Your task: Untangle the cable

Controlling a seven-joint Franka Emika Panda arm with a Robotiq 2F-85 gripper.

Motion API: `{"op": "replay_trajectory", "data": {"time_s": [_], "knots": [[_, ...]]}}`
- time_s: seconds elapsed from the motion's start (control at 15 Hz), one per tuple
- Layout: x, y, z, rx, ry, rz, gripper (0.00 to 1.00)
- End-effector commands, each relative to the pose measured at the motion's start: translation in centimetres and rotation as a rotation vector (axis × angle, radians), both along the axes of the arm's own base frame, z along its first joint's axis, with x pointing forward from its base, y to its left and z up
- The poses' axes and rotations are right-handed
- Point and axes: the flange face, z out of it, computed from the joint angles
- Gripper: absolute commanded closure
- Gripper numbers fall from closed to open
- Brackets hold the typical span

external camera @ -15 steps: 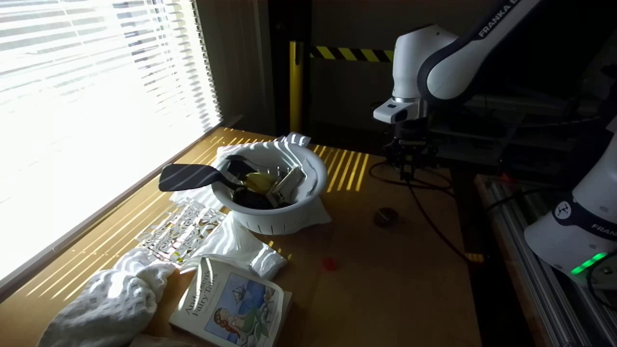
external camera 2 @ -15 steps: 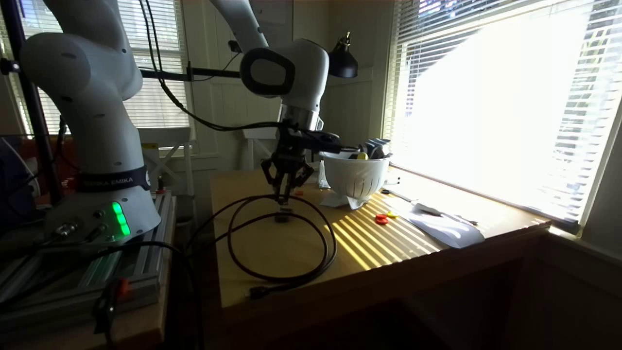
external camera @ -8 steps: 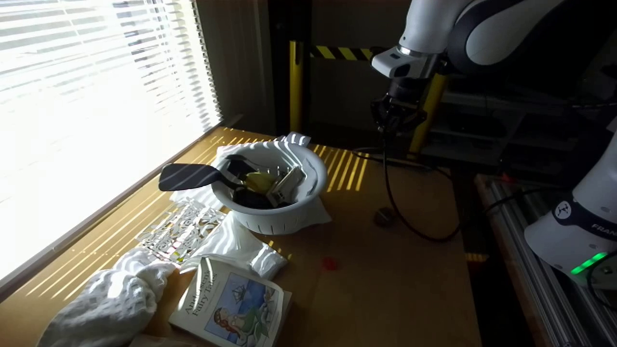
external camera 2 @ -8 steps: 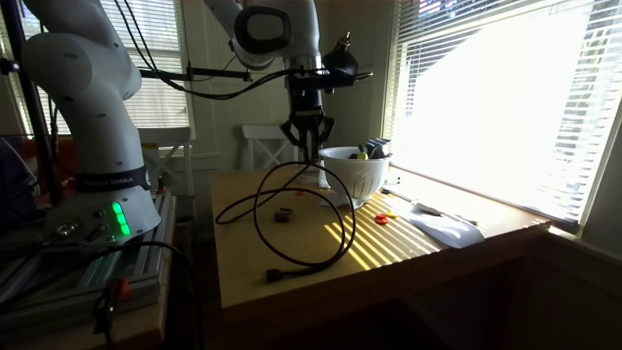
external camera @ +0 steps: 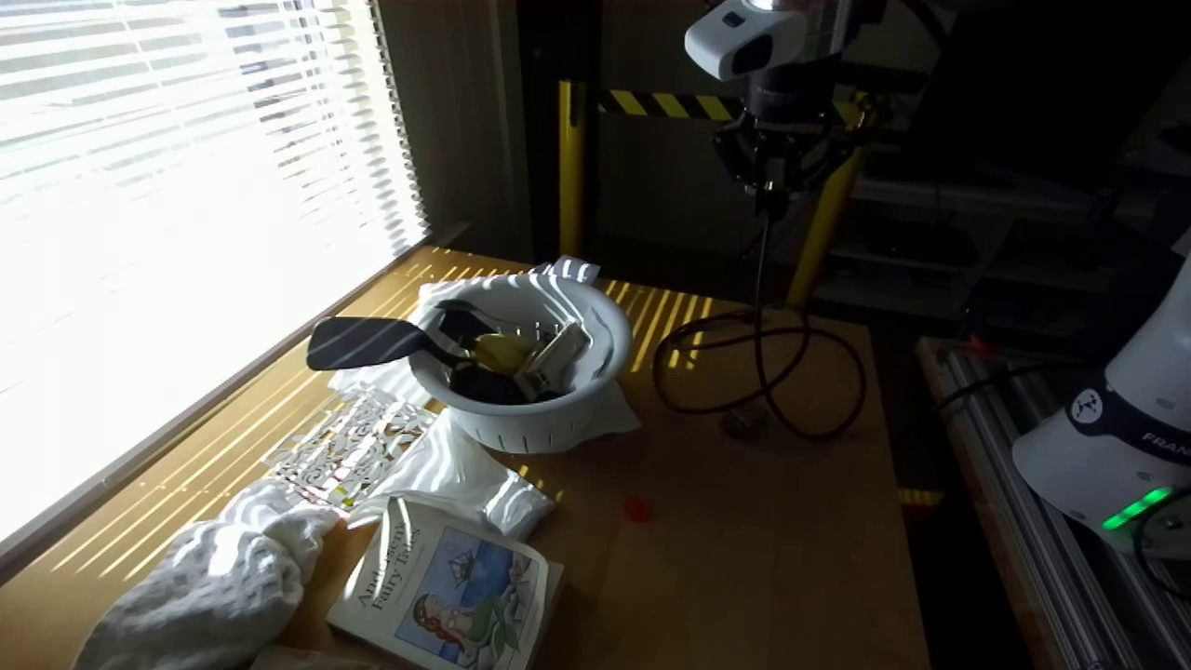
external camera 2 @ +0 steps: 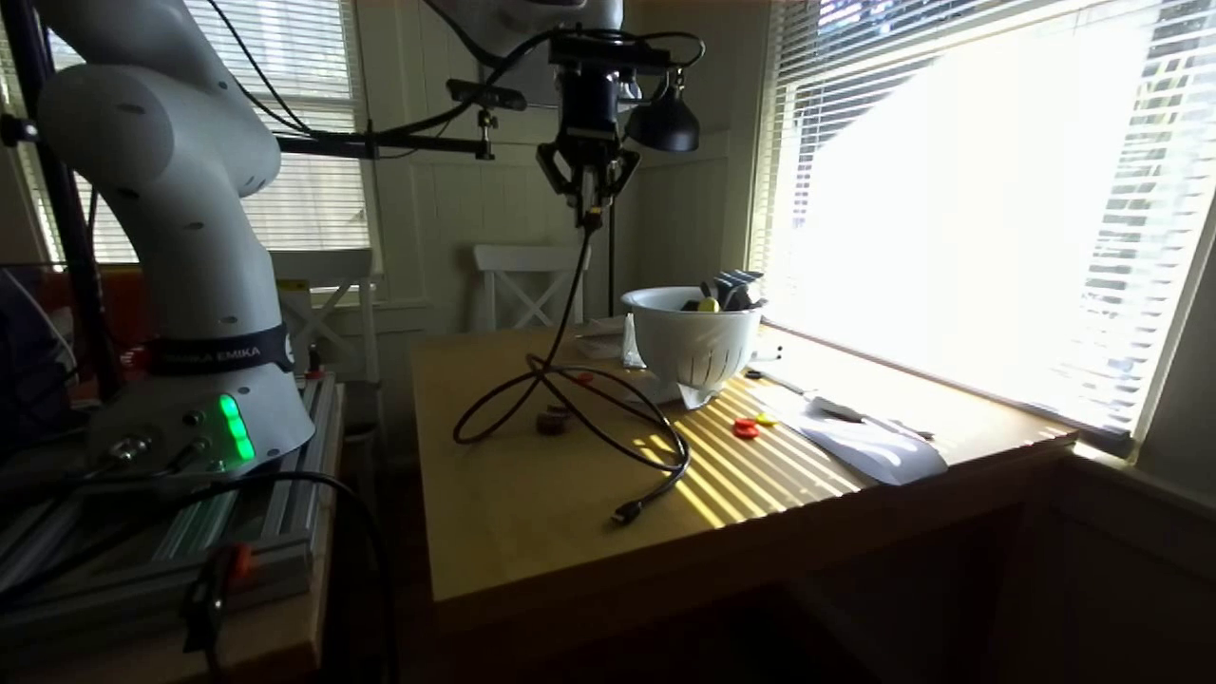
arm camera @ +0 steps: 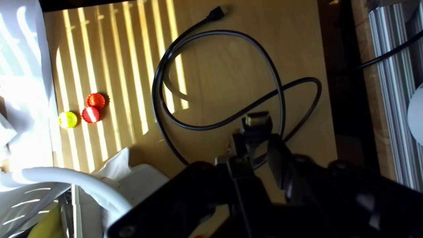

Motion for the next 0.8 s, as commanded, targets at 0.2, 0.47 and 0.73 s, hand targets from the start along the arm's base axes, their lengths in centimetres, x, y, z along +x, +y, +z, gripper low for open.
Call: {"op": "replay_trajectory", "data": {"time_s": [0.2, 0.47, 0.73], "knots": [[-4.6, 1.0, 15.3, 0.134, -0.239, -0.096, 0.94], [-6.9, -3.8, 20.0, 0.210, -0.353, -0.273, 0.94], [-7.3, -5.7, 21.0, 0.210, -0.412, -0.327, 0.94]]}}
